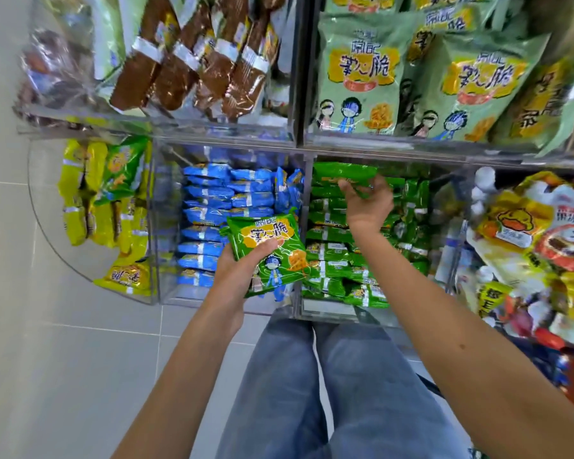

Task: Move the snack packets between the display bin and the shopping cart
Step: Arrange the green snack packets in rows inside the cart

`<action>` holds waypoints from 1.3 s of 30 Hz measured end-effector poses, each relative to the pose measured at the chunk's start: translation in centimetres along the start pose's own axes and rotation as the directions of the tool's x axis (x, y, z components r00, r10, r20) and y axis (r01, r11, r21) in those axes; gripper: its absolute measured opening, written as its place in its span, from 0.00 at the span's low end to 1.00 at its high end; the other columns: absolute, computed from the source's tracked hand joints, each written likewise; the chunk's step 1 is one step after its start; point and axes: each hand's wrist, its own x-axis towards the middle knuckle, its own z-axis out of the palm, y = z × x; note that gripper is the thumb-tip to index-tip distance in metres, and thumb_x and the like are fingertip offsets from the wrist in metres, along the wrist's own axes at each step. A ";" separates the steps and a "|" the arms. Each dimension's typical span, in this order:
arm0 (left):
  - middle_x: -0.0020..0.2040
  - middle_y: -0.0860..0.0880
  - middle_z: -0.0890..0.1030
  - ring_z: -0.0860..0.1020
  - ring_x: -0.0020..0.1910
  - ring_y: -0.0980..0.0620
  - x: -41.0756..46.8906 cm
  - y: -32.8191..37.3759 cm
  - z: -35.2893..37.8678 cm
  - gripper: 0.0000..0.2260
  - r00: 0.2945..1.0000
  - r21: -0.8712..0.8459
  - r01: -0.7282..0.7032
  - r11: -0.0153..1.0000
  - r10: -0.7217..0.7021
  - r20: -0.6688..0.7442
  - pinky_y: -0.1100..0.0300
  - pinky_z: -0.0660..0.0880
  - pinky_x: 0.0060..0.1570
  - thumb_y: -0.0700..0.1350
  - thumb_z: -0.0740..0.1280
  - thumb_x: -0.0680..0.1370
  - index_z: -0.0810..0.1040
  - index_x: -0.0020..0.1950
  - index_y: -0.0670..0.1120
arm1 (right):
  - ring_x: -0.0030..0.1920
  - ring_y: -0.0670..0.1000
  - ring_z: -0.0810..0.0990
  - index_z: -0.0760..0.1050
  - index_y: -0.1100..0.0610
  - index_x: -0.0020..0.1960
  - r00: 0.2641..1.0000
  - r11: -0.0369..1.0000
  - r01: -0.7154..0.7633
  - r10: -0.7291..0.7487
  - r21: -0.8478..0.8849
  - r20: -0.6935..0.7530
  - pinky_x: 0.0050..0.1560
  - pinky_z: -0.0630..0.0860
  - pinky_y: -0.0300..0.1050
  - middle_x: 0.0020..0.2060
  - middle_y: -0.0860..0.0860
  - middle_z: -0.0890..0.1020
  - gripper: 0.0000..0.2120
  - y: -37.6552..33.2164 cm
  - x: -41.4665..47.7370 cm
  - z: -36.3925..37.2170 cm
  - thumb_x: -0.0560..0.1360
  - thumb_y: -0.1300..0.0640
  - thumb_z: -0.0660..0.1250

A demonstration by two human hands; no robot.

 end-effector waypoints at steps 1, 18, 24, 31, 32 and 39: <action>0.55 0.51 0.83 0.80 0.56 0.48 0.2 0.1 0.0 0.37 1.000 0.002 -0.002 1.000 0.002 -0.003 0.45 0.73 0.61 0.58 0.77 0.53 0.74 0.61 0.51 | 0.41 0.48 0.76 0.73 0.58 0.50 1.000 1.000 0.010 -0.010 -0.009 0.005 0.42 0.69 0.21 0.43 0.53 0.79 0.17 -0.2 0.0 0.0 0.66 0.57 0.76; 0.59 0.50 0.81 0.78 0.59 0.47 0.9 -0.6 0.8 0.27 0.999 0.024 0.000 1.000 -0.001 0.042 0.46 0.72 0.63 0.52 0.75 0.67 0.72 0.64 0.51 | 0.57 0.54 0.78 0.75 0.59 0.59 0.998 0.950 -0.009 -0.009 -0.312 -0.056 0.55 0.71 0.41 0.56 0.53 0.81 0.23 -0.2 -0.4 -1.6 0.70 0.47 0.72; 0.62 0.54 0.76 0.75 0.62 0.54 0.8 -0.6 2.1 0.34 0.993 0.114 -0.097 0.989 0.089 0.072 0.55 0.72 0.62 0.62 0.72 0.65 0.68 0.68 0.52 | 0.34 0.44 0.78 0.78 0.50 0.47 0.884 0.995 -0.062 0.090 -0.076 0.458 0.34 0.73 0.36 0.41 0.47 0.83 0.09 -1.9 -7.1 -5.6 0.75 0.46 0.65; 0.57 0.64 0.71 0.72 0.57 0.59 0.7 0.2 3.4 0.29 0.985 0.268 -0.168 0.949 0.155 0.071 0.64 0.68 0.56 0.60 0.68 0.72 0.63 0.70 0.55 | 0.46 0.46 0.77 0.69 0.60 0.67 0.724 0.979 -0.151 0.206 -0.140 0.658 0.33 0.75 0.34 0.52 0.53 0.74 0.27 -2.1 -8.0 -7.4 0.70 0.59 0.73; 0.67 0.59 0.68 0.68 0.65 0.55 0.6 0.3 3.4 0.37 0.989 0.282 -0.150 0.948 0.141 0.053 0.56 0.65 0.63 0.61 0.67 0.72 0.57 0.76 0.52 | 0.46 0.45 0.77 0.69 0.59 0.66 0.738 0.975 -0.195 0.220 -0.110 0.638 0.35 0.75 0.34 0.53 0.52 0.74 0.27 -2.3 -7.3 -7.9 0.70 0.60 0.73; 0.75 0.50 0.62 0.65 0.71 0.47 2.2 -0.6 1.7 0.33 0.994 0.214 -0.066 0.975 0.083 -0.067 0.49 0.64 0.65 0.56 0.66 0.76 0.57 0.77 0.51 | 0.46 0.49 0.78 0.75 0.62 0.60 0.954 0.947 0.103 -0.008 -0.303 0.298 0.53 0.73 0.42 0.44 0.51 0.81 0.25 -1.2 -1.8 -7.9 0.66 0.56 0.77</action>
